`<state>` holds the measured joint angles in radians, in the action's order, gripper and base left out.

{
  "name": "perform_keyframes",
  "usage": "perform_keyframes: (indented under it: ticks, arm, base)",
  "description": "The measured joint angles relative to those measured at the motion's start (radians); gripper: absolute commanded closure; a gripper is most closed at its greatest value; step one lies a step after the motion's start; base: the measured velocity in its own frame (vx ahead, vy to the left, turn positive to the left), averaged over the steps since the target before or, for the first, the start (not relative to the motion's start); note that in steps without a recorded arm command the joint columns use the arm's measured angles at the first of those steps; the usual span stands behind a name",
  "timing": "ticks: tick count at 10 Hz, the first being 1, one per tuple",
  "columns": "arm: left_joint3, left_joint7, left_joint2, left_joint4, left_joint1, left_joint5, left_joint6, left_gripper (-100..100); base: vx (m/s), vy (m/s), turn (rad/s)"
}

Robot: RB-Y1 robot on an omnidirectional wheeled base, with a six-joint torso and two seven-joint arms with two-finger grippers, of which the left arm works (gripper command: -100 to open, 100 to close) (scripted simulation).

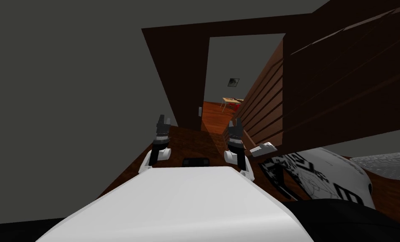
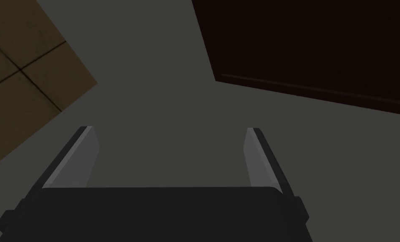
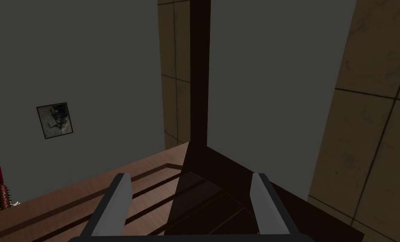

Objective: Pull the door open

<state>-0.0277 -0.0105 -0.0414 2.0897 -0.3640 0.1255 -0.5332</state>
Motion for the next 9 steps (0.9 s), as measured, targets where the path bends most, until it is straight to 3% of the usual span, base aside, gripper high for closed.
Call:
perform_keyframes:
  ticks: [6,9]
  arm:
    - [0.002,0.044,-0.030,-0.132,0.073,-0.002,0.028,-100]
    - [-0.004,0.060,-0.034,-0.215,0.112,0.002,0.033,-100]
  base:
    - [0.100,-0.052,-0.014]
    - [0.121,-0.055,-0.015]
